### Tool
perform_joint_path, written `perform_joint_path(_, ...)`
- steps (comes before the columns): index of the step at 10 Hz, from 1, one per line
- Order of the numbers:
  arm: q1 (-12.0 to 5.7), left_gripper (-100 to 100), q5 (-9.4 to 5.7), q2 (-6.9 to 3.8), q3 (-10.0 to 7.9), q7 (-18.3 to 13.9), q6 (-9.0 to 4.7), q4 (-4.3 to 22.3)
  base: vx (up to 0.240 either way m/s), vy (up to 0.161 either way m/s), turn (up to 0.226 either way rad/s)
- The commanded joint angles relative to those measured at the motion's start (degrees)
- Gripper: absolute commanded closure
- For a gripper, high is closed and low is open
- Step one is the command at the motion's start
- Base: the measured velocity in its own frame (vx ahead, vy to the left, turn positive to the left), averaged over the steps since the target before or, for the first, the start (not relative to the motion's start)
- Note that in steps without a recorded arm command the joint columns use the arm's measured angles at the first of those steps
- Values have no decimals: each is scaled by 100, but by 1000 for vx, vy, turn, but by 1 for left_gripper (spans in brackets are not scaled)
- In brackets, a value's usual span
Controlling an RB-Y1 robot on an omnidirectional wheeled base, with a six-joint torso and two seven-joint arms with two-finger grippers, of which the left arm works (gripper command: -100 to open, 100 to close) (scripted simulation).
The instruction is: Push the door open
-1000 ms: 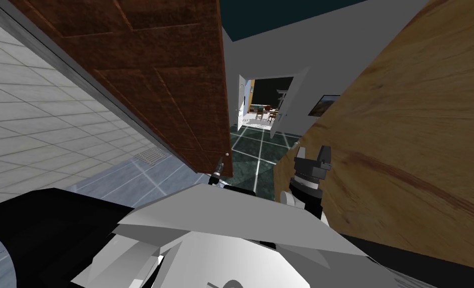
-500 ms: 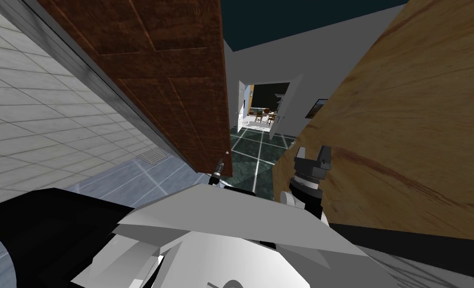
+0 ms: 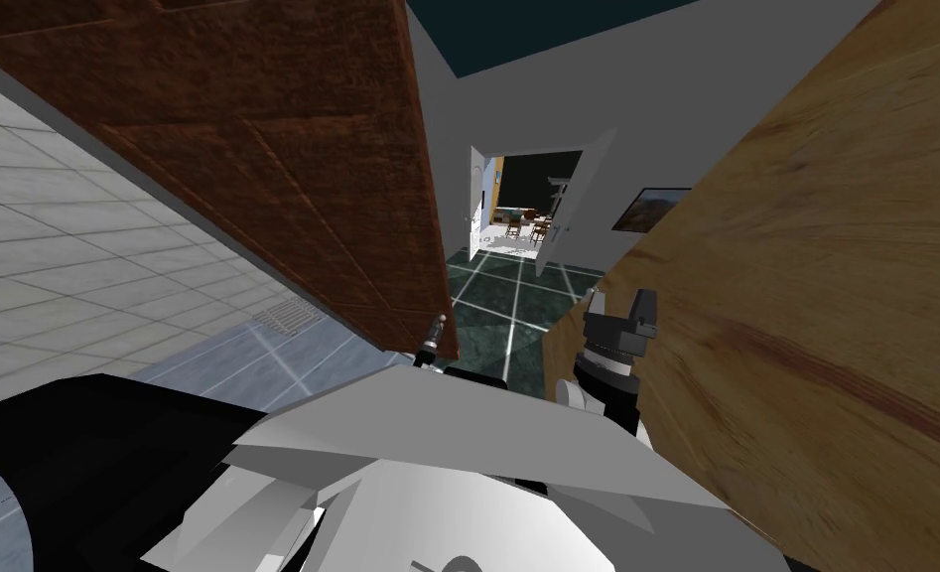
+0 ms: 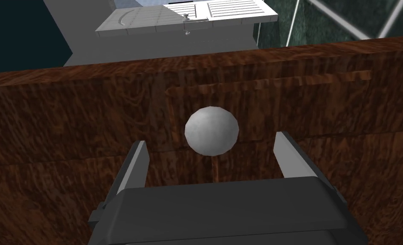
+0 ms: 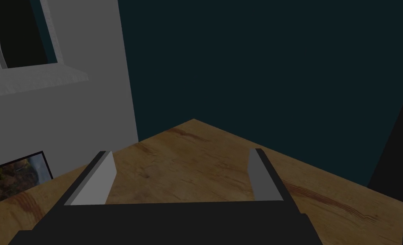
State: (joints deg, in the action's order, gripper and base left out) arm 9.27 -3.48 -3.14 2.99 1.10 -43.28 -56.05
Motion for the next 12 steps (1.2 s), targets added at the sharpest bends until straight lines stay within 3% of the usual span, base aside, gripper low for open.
perform_joint_path(1, -47, -100, -6, 41, -28, 12, -39, 70, 196, -16, -18)
perform_joint_path(2, -31, -100, -4, 25, -17, 7, -21, 43, 77, -6, 14)
perform_joint_path(3, -31, 100, -4, 25, -17, 7, -21, 43, -15, -1, -10)
perform_joint_path(8, -31, 100, -4, 25, -17, 7, -21, 43, -13, 1, -3)
perform_joint_path(12, 3, 100, -20, -69, -184, 0, 6, 32, 162, -28, 44)
